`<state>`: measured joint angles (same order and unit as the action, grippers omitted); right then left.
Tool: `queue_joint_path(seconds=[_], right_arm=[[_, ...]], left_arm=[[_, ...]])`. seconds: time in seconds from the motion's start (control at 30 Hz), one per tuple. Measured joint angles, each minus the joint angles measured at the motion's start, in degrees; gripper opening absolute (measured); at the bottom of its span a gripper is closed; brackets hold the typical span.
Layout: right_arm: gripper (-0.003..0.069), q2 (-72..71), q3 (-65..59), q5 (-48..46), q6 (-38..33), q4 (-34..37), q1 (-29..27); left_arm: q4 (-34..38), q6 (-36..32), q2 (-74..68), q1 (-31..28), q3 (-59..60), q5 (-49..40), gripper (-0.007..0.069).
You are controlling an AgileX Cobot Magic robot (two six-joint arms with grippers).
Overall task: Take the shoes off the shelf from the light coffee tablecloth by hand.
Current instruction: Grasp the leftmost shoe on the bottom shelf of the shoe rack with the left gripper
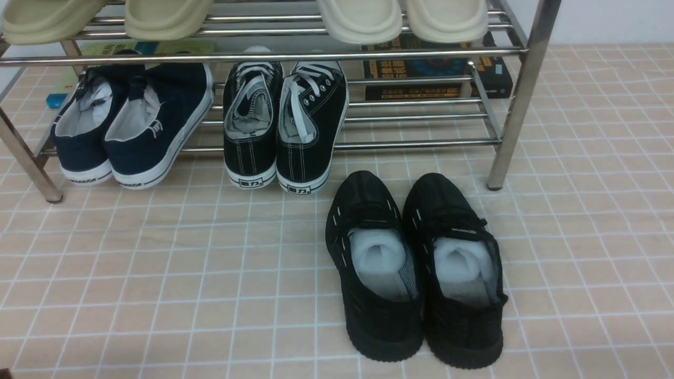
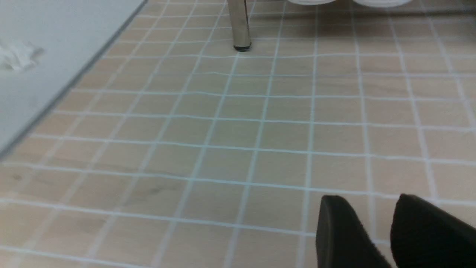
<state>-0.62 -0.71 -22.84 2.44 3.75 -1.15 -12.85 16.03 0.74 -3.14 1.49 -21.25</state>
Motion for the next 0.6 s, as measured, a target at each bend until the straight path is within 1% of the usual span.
queue_joint_path(seconds=[0.07,0.1,0.13,0.2,0.23,0.27,0.37,0.6], right_arm=[[0.0206,0.0,0.0,0.0,0.0,0.0,0.0],[0.0208,0.0,0.0,0.0,0.0,0.0,0.0],[0.0209,0.0,0.0,0.0,0.0,0.0,0.0],[0.0211,0.0,0.0,0.0,0.0,0.0,0.0],[0.0211,0.0,0.0,0.0,0.0,0.0,0.0],[0.0213,0.0,0.0,0.0,0.0,0.0,0.0],[0.0221,0.0,0.0,0.0,0.0,0.0,0.0],[0.0229,0.0,0.0,0.0,0.0,0.0,0.0]], left_arm=[[8.17,6.92,0.0,0.0,0.04,1.05,0.0239],[14.89,12.77,0.0,0.0,0.04,1.67,0.0239],[19.35,16.74,0.0,0.0,0.04,1.95,0.0239],[25.28,22.27,0.0,0.0,0.04,2.3,0.0239],[26.47,23.41,0.0,0.0,0.04,2.28,0.0239],[30.22,27.2,0.0,0.0,0.04,2.47,0.0239],[32.98,30.25,0.0,0.0,0.11,3.28,0.0239],[33.31,31.06,0.0,0.0,0.11,6.73,0.0239]])
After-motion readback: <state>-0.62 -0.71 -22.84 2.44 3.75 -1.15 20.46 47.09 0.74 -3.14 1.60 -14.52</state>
